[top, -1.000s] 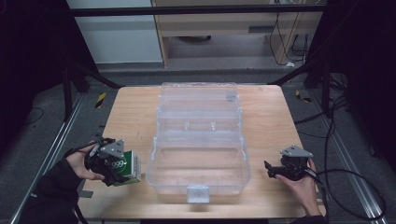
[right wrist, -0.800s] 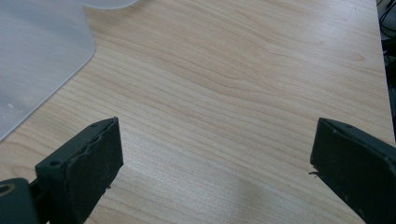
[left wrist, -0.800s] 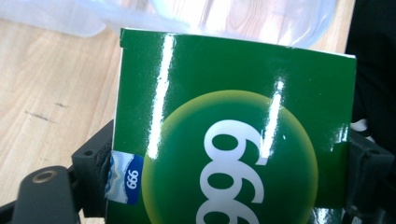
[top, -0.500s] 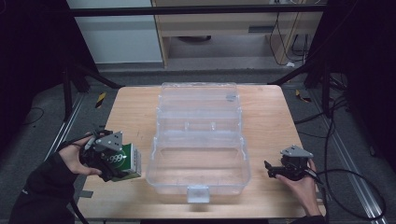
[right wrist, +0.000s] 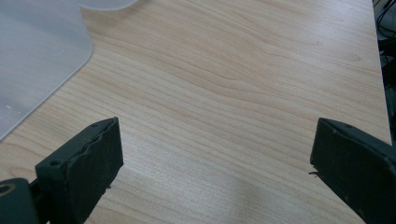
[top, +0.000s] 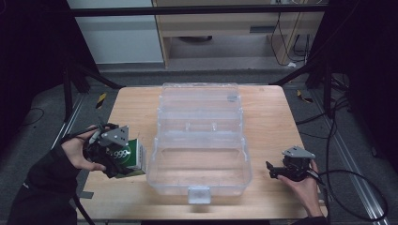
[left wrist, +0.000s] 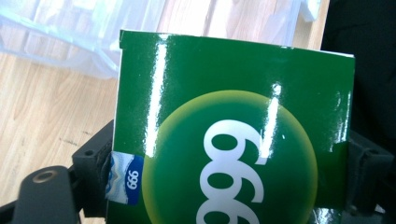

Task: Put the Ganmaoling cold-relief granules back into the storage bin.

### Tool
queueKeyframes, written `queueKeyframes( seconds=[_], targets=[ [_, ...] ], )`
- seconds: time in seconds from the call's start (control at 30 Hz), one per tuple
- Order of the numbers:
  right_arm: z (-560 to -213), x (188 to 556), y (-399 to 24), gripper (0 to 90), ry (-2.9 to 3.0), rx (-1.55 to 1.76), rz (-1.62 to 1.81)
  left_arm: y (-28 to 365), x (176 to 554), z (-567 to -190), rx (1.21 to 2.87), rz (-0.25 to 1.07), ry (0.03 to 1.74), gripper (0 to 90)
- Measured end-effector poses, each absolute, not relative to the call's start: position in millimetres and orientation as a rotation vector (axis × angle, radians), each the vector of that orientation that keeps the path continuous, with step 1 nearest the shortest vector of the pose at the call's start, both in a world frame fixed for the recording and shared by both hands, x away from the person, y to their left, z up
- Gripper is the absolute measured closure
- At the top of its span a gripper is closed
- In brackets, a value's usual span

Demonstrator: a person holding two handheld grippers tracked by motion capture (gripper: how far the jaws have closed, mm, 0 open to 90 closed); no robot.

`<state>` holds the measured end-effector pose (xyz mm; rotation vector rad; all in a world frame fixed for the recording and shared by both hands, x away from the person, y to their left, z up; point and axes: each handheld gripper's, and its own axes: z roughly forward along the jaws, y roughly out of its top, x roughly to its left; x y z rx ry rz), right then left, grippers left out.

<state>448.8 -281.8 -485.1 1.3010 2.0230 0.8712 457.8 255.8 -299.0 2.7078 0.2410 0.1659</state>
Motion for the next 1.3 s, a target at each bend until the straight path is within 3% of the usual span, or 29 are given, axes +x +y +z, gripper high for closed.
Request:
queueKeyframes(
  seconds=[0.53, 1.3],
  targets=[
    [-484.9, 448.8, -282.6, 2.8, 2.022, 1.304, 0.875, 210.5, 463.3, -291.7, 2.703, 0.144, 0.143, 13.5],
    [-484.5, 447.9, -283.9, 2.8, 2.017, 1.312, 0.881, 163.1, 471.8, -316.0, 2.724, 0.115, 0.067, 13.5]
  ],
)
